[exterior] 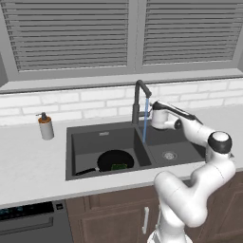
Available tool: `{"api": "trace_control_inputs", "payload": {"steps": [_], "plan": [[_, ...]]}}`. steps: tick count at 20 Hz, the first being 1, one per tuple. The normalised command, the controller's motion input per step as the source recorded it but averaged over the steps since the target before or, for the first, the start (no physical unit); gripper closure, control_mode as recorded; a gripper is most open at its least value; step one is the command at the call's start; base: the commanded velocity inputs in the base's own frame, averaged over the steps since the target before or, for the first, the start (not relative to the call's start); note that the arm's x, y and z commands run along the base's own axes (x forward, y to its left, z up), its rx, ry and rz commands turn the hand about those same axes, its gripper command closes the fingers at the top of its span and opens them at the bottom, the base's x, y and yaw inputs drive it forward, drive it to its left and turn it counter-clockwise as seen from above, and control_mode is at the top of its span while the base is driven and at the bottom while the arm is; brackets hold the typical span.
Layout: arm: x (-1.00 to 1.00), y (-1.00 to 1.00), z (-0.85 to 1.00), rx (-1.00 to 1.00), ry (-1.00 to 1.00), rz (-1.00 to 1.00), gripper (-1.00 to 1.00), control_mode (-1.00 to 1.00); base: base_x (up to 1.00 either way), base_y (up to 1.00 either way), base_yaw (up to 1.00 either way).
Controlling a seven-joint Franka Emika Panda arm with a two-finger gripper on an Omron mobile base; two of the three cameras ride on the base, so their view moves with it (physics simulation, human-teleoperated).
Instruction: Pick the pan and sponge and place them into the sink. Then turn on the water.
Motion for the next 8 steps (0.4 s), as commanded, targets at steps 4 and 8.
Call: {"api": "trace_control_inputs", "payload": {"steps": [4,8], "plan": [[0.0,-0.7,0.0,0.29,-0.03,0.0,-1.0,-1.0,0.0,0.0,0.0],[0.0,-0.12,0.0,0.02,0.0,0.0,-1.0,-1.0,0.0,0.0,0.0]]}}
